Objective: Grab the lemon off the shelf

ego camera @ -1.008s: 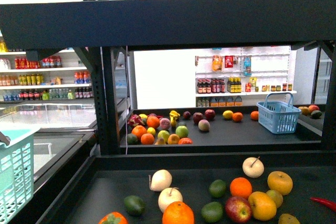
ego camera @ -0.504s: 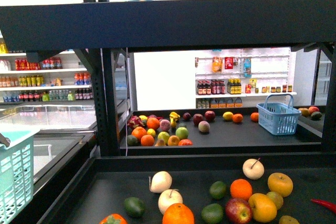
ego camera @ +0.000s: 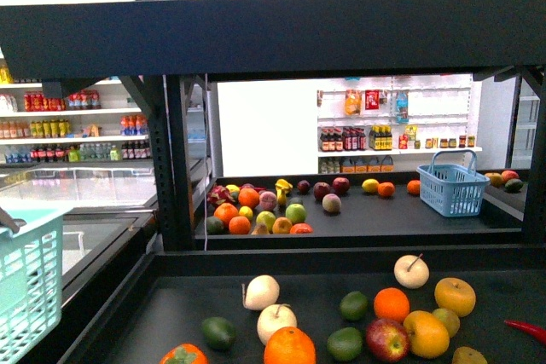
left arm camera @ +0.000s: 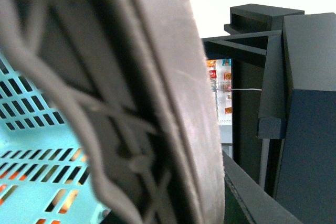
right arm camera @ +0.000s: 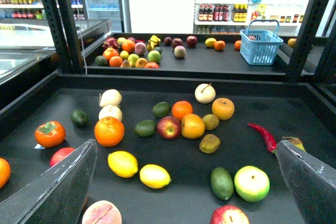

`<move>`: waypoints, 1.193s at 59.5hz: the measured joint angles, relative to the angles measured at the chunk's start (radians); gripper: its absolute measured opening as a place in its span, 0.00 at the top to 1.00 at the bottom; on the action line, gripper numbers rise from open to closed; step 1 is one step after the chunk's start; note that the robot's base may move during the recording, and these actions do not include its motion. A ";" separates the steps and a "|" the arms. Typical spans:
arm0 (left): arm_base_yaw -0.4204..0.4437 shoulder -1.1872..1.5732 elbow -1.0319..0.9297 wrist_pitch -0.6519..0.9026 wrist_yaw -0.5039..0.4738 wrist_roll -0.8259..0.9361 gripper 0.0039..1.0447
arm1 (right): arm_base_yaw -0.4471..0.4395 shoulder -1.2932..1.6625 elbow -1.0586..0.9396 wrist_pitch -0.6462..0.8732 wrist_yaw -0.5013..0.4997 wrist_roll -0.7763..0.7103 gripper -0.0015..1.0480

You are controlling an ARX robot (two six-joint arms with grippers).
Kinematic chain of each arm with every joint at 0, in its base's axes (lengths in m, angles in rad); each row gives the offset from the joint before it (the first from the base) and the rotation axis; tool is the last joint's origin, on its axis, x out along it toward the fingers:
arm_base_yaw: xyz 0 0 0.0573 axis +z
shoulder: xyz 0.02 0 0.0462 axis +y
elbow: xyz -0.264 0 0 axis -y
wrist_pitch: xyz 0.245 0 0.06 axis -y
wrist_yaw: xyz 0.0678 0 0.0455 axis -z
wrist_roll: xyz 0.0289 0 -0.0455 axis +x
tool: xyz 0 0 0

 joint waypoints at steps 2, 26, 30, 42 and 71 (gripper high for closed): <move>0.000 -0.011 -0.007 0.001 0.011 0.027 0.88 | 0.000 0.000 0.000 0.000 0.000 0.000 0.02; -0.077 -0.294 -0.190 -0.016 0.104 0.168 0.93 | 0.000 0.000 0.000 0.000 0.000 0.000 0.02; -0.117 -0.351 -0.217 -0.034 0.125 0.203 0.93 | 0.000 0.000 0.000 0.000 0.000 0.000 0.02; -0.259 -0.450 -0.291 -0.048 0.182 0.283 0.93 | 0.000 0.000 0.000 0.000 0.000 0.000 0.02; -0.652 -0.394 -0.360 -0.008 0.168 0.406 0.93 | 0.000 0.000 0.000 0.000 0.000 0.000 0.02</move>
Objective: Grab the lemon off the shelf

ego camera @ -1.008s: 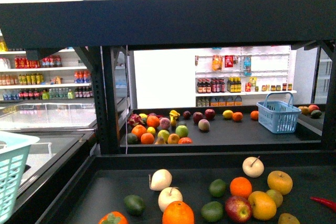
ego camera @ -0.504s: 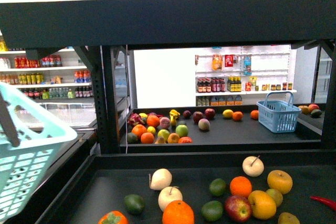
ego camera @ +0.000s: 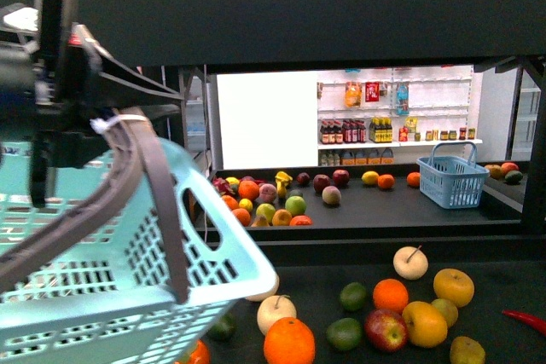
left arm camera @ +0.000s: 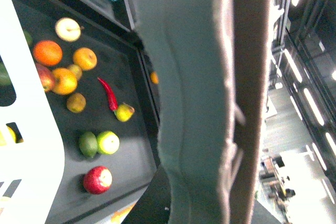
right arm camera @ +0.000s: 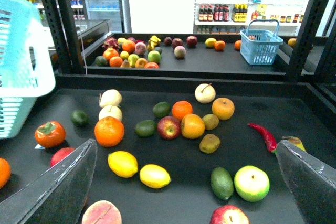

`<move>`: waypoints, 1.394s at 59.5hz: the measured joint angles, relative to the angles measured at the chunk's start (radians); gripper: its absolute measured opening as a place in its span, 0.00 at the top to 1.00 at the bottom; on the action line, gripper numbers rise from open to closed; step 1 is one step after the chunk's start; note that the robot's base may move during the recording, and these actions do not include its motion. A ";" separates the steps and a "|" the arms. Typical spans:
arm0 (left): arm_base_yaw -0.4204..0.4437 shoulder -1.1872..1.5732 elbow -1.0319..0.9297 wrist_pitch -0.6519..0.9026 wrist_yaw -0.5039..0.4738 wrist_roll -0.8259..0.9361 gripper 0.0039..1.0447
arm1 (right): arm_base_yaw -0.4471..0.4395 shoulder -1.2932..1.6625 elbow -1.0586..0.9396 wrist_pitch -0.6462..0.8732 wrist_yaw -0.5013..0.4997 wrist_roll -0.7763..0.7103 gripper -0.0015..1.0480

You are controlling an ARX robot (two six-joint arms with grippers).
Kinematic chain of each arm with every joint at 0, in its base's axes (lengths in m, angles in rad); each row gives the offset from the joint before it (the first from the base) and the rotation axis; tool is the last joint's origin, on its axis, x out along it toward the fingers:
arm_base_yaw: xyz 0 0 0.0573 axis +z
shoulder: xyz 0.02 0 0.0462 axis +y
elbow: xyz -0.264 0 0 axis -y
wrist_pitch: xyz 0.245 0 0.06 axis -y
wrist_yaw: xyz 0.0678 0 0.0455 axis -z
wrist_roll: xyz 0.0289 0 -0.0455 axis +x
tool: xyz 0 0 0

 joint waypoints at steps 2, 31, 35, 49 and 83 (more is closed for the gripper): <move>-0.023 0.012 0.000 0.006 -0.003 0.001 0.93 | 0.000 0.000 0.000 0.000 0.000 0.000 0.02; -0.200 0.178 0.063 0.111 -0.025 -0.014 0.93 | 0.000 0.000 0.000 0.000 0.000 0.000 0.02; -0.218 0.189 0.074 0.117 -0.025 -0.016 0.93 | 0.000 0.000 0.000 0.000 0.000 0.000 0.02; -0.255 0.222 0.101 0.105 -0.039 -0.011 0.93 | 0.000 0.000 0.000 0.000 0.000 0.000 0.02; -0.256 0.239 0.115 0.069 -0.066 0.008 0.93 | -0.122 0.805 0.182 0.169 -0.037 0.179 0.02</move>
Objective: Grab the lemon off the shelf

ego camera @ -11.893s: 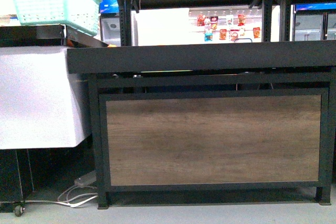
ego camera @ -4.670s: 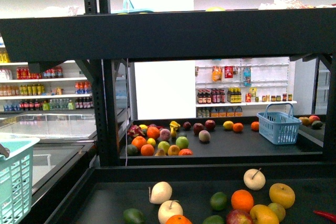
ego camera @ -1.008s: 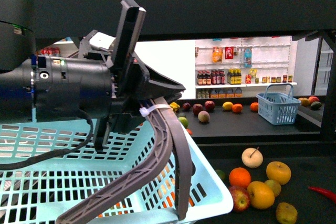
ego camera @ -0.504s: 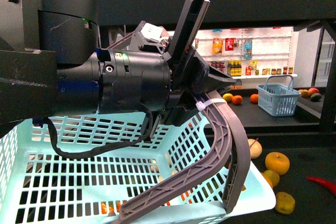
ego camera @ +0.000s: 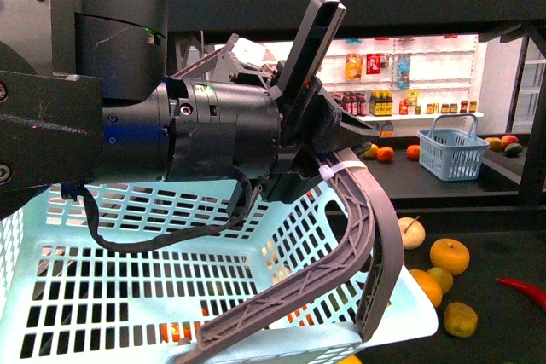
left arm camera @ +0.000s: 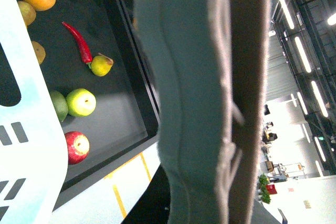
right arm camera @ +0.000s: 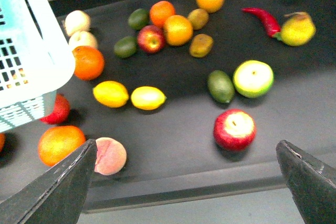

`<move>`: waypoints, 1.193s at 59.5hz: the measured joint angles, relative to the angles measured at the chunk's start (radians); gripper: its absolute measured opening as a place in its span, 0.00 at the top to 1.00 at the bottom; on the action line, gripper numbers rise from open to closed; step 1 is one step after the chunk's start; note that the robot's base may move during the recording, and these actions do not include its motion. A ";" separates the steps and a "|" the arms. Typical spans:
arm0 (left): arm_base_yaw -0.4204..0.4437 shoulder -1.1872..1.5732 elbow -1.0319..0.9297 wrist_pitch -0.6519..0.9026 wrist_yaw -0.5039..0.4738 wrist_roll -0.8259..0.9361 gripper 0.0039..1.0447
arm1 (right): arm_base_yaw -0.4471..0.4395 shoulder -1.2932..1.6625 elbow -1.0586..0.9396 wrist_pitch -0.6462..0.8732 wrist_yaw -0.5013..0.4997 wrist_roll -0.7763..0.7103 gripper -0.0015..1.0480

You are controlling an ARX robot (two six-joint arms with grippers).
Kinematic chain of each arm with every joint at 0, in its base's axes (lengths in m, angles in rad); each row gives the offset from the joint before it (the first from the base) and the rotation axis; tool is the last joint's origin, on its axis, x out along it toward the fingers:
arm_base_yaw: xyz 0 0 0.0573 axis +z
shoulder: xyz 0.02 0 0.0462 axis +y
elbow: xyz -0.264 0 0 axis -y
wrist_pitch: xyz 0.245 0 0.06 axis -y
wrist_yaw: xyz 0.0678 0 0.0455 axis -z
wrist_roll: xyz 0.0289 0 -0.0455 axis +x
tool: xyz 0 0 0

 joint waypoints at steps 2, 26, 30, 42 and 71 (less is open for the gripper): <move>0.000 0.000 0.000 0.000 -0.001 0.000 0.93 | -0.040 0.098 0.029 0.064 -0.065 -0.026 0.02; 0.000 0.000 0.000 0.000 0.001 0.001 0.93 | -0.152 1.176 0.540 0.370 -0.460 -0.522 0.02; 0.000 0.000 0.000 0.000 0.000 0.000 0.93 | -0.125 1.251 0.595 0.386 -0.496 -0.575 0.02; 0.000 0.000 0.000 0.000 -0.002 0.001 0.93 | -0.052 1.449 0.731 0.363 -0.548 -0.727 0.02; 0.000 0.000 0.000 0.000 -0.003 0.001 0.93 | 0.014 1.817 1.054 0.363 -0.535 -0.881 0.02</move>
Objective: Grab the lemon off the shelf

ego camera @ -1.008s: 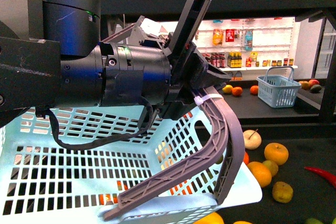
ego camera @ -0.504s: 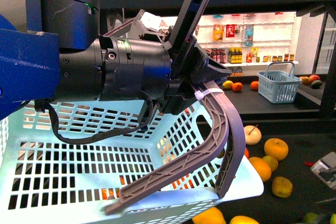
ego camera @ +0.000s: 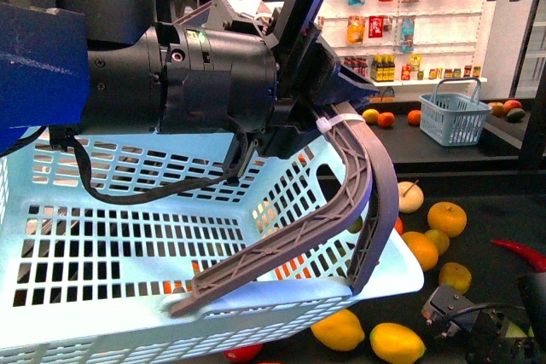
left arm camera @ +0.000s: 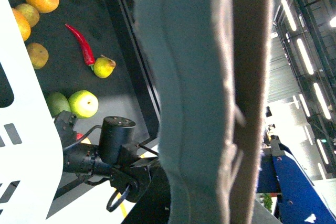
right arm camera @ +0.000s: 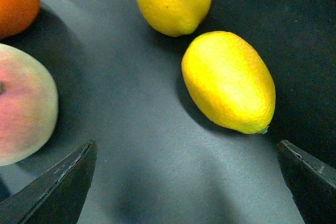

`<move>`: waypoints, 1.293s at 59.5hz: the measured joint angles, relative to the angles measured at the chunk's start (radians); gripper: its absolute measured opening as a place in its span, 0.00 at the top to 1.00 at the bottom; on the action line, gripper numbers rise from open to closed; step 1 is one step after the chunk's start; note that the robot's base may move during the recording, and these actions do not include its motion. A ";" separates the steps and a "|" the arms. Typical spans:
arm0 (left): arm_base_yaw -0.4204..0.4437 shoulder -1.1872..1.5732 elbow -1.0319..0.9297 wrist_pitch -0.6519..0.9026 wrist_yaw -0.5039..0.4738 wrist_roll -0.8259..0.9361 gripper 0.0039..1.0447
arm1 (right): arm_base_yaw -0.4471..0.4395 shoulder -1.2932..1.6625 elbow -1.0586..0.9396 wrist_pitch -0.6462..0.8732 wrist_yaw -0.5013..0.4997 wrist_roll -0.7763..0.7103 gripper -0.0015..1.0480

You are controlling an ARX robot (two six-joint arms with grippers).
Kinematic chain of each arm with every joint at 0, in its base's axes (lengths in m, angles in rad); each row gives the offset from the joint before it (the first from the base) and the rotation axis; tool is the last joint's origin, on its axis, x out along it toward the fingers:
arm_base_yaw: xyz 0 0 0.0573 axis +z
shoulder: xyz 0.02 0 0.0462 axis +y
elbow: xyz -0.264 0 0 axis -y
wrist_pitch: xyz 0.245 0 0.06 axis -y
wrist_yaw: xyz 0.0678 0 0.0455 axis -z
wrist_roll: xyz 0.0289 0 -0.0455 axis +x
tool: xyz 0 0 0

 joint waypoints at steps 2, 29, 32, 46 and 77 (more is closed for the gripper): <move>0.000 0.000 0.000 0.000 -0.001 0.000 0.93 | 0.000 0.016 0.021 0.000 0.004 -0.003 0.02; 0.000 0.000 0.000 0.000 0.000 0.000 0.93 | 0.037 0.166 0.263 -0.032 0.037 -0.008 0.02; 0.000 0.000 0.000 0.000 0.000 0.000 0.93 | 0.042 0.182 0.284 -0.039 0.040 -0.008 0.02; 0.000 0.000 0.000 0.000 0.000 0.000 0.93 | 0.062 0.244 0.365 -0.047 0.056 0.005 0.02; 0.000 0.000 0.000 0.000 -0.001 0.000 0.93 | 0.042 0.206 0.286 0.041 0.089 0.056 0.41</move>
